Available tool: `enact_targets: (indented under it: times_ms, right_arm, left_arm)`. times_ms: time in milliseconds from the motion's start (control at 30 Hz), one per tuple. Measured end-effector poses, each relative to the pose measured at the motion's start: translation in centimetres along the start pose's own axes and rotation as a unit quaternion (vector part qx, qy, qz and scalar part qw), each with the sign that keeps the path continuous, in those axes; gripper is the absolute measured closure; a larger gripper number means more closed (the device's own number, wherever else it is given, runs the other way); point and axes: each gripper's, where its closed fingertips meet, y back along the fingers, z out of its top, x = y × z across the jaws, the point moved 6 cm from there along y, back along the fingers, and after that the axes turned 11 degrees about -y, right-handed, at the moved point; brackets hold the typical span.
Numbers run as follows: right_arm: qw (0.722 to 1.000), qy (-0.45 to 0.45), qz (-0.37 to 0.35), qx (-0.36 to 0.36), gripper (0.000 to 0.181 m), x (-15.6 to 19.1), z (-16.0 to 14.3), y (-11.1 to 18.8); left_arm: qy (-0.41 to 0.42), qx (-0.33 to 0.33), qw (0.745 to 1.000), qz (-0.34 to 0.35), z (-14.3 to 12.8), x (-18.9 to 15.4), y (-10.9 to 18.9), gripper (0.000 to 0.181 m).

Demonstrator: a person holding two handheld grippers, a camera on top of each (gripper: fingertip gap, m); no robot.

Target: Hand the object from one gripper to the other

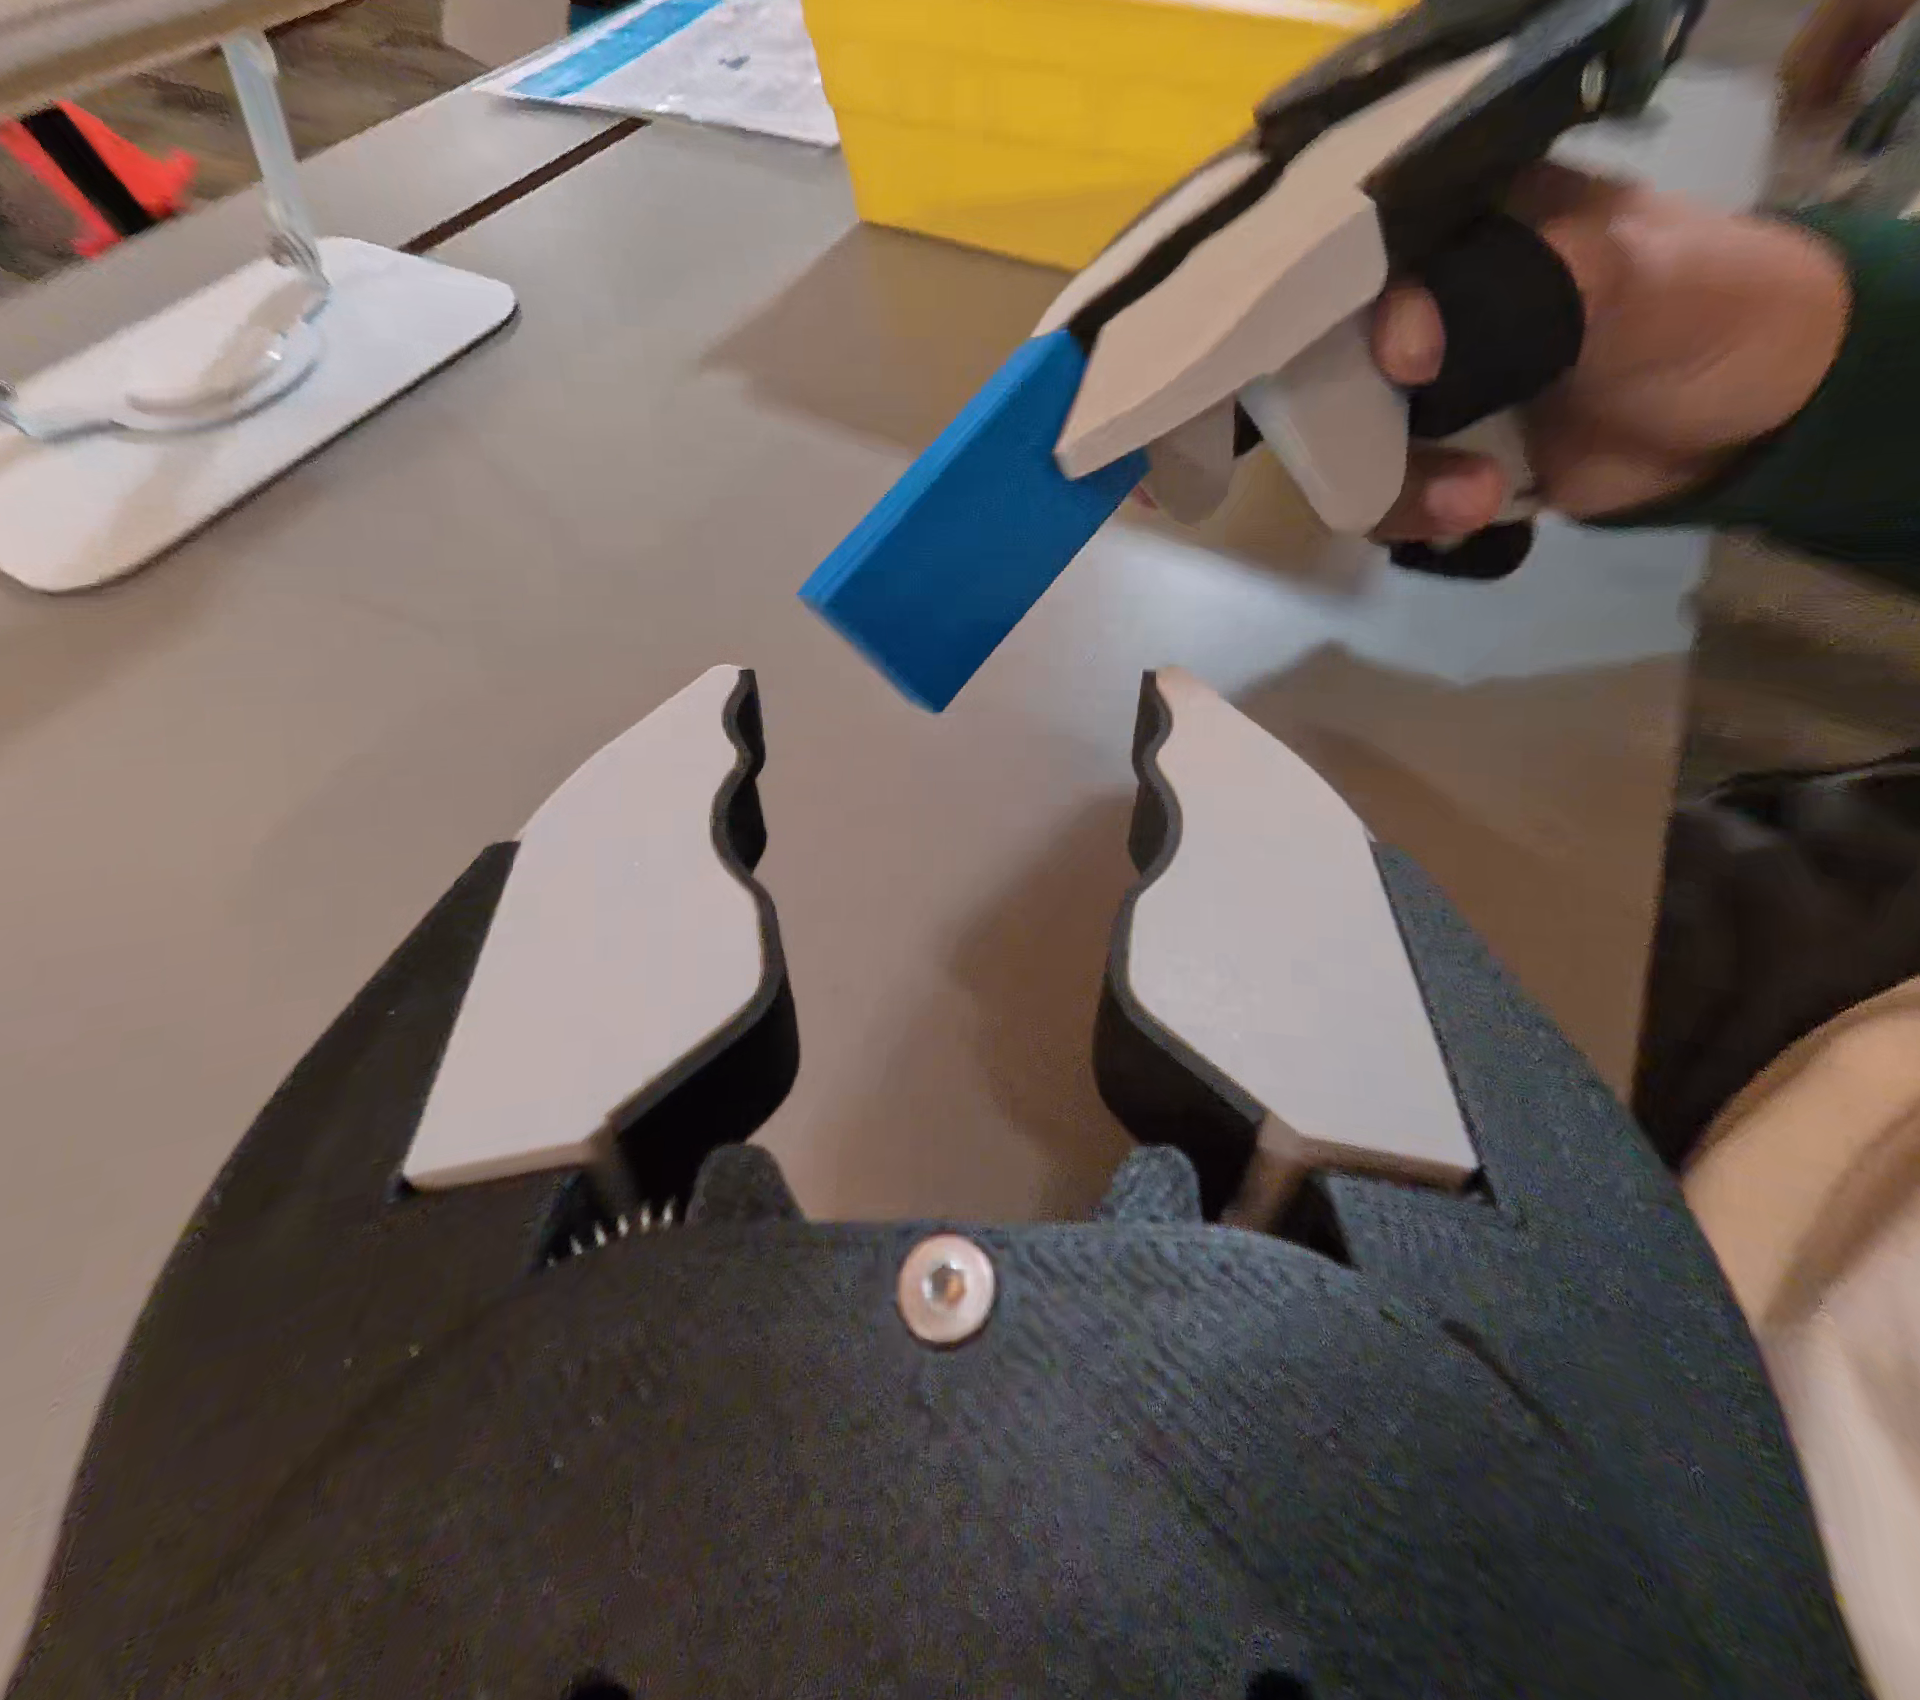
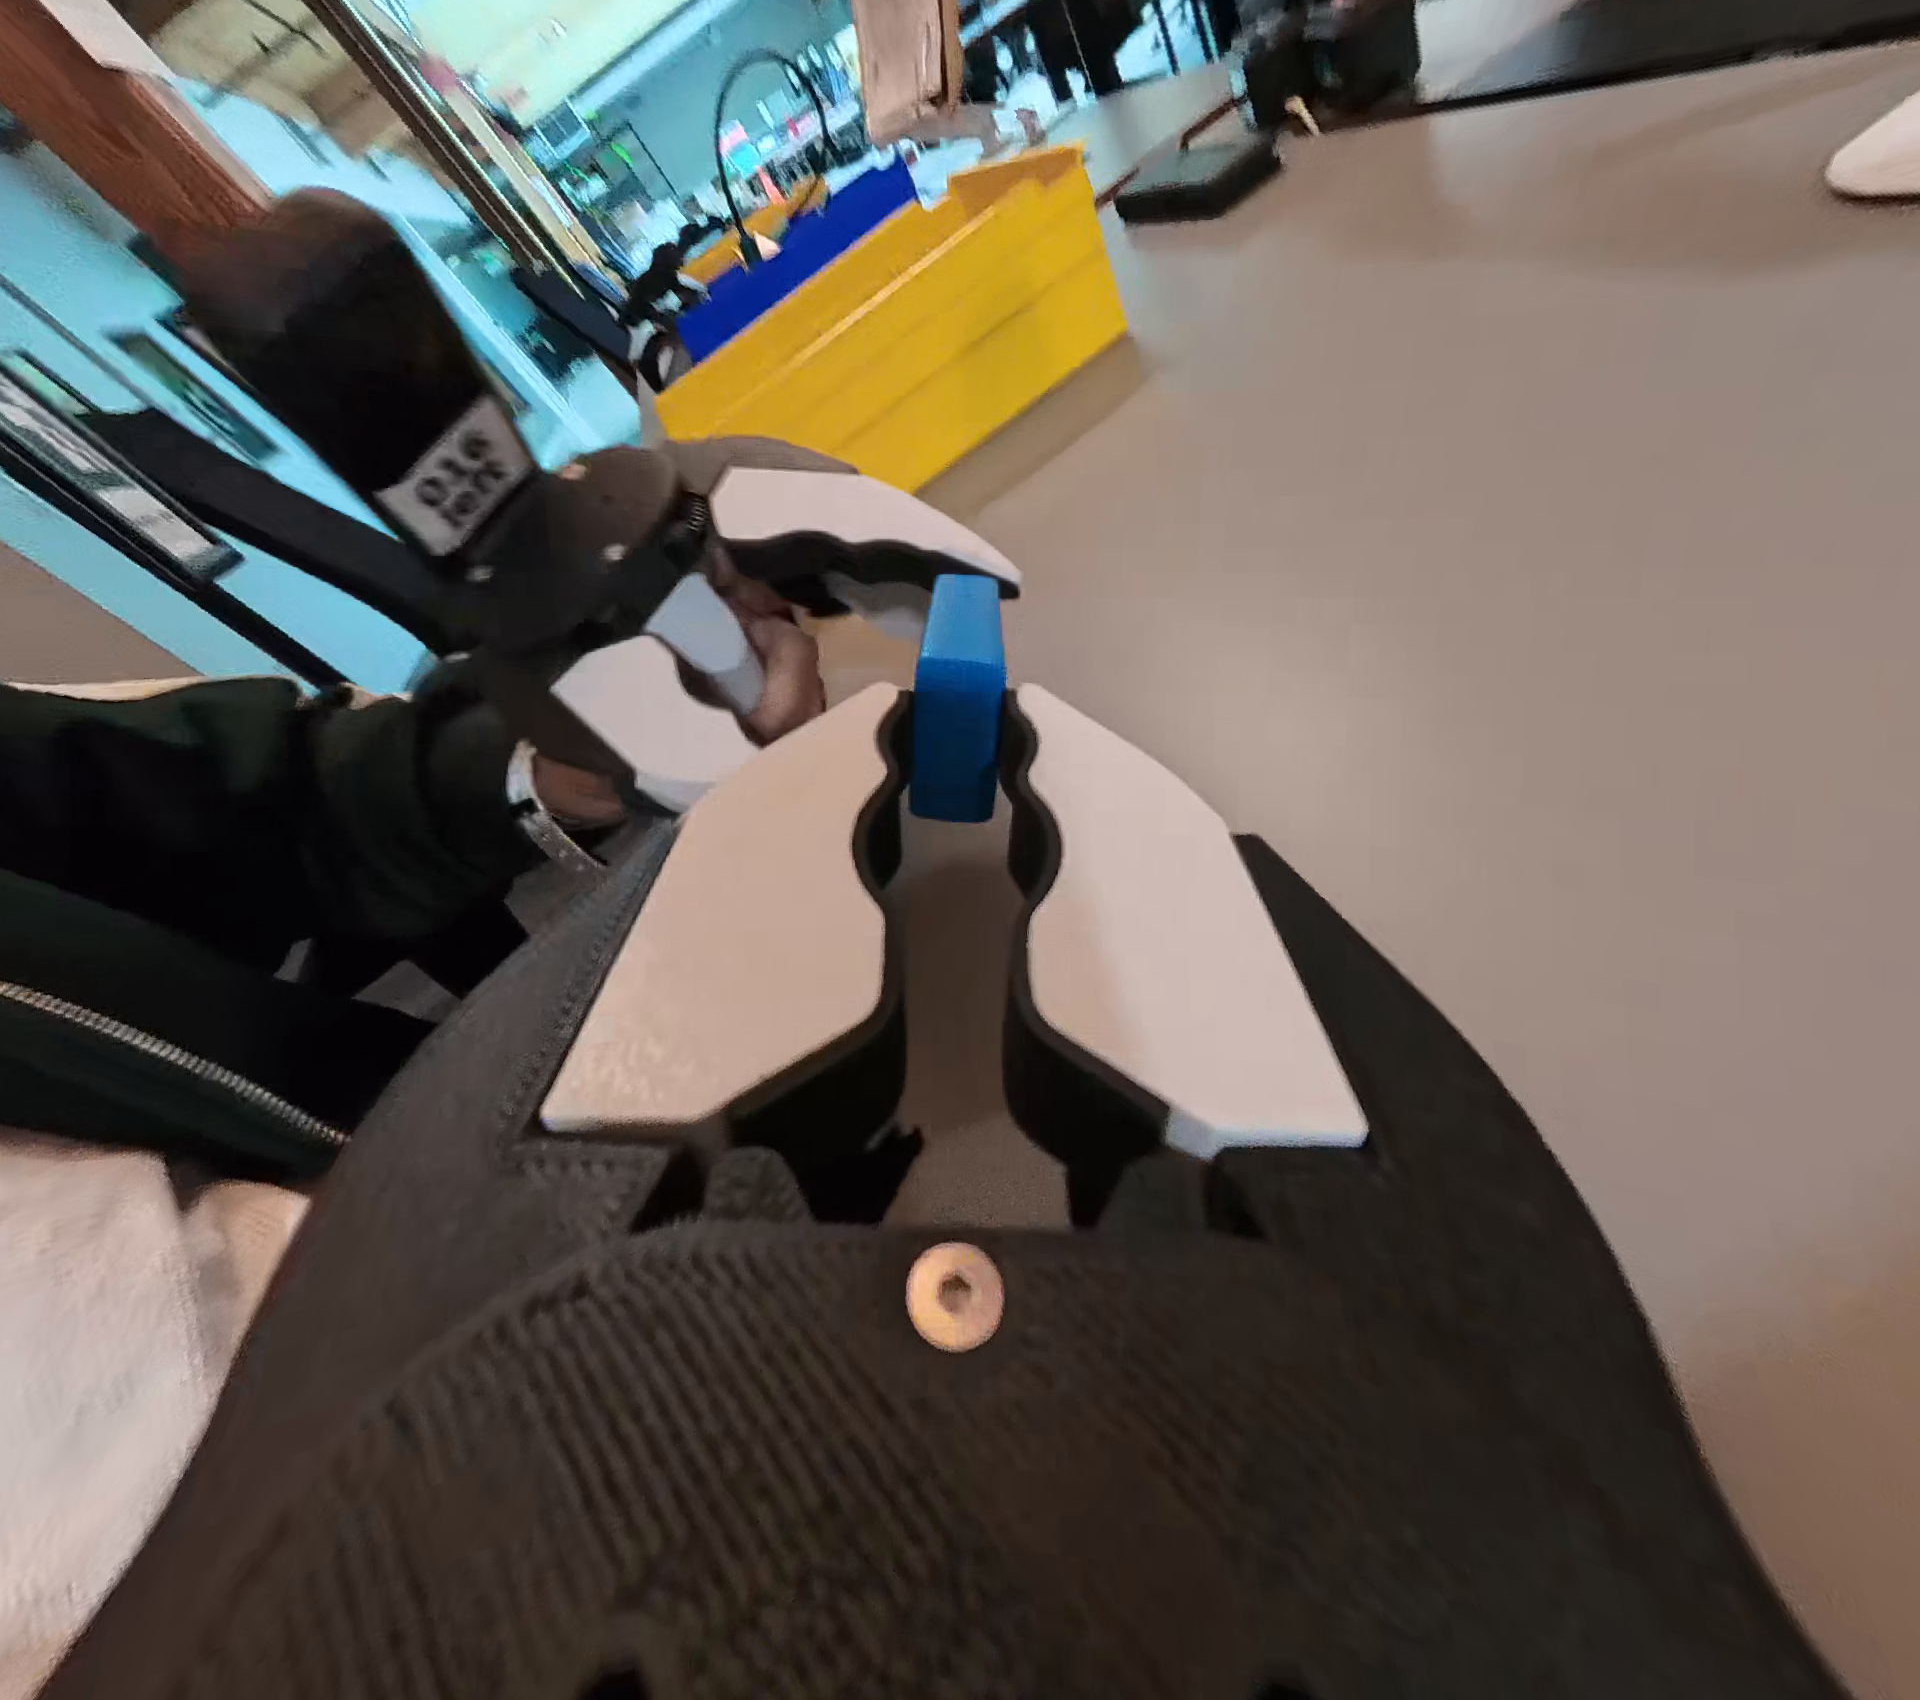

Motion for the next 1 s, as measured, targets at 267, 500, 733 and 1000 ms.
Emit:
enact_targets:
  times_ms: [267,500,733,1000]
  right_arm:
    - [0.996,-0.024,0.083,-0.028,0.166,0.8,0.5,0.3]
    - [0.989,-0.034,0.141,-0.024,0.166,1.7,0.2,0.0]
    - [0.991,-0.023,0.133,-0.017,0.166,1.8,-0.4,-0.4]
    - [0.989,0.102,0.079,-0.074,0.124,1.3,0.1,-0.4]
  left_arm:
    - [0.180,-0.158,0.953,-0.186,0.7,0.3,1.1,0.129]
    - [0.305,-0.229,0.885,-0.267,0.8,1.2,1.7,0.147]
    - [0.312,-0.200,0.886,-0.279,0.4,1.3,1.6,0.163]
    - [0.332,-0.198,0.883,-0.266,0.2,1.9,1.9,0.162]
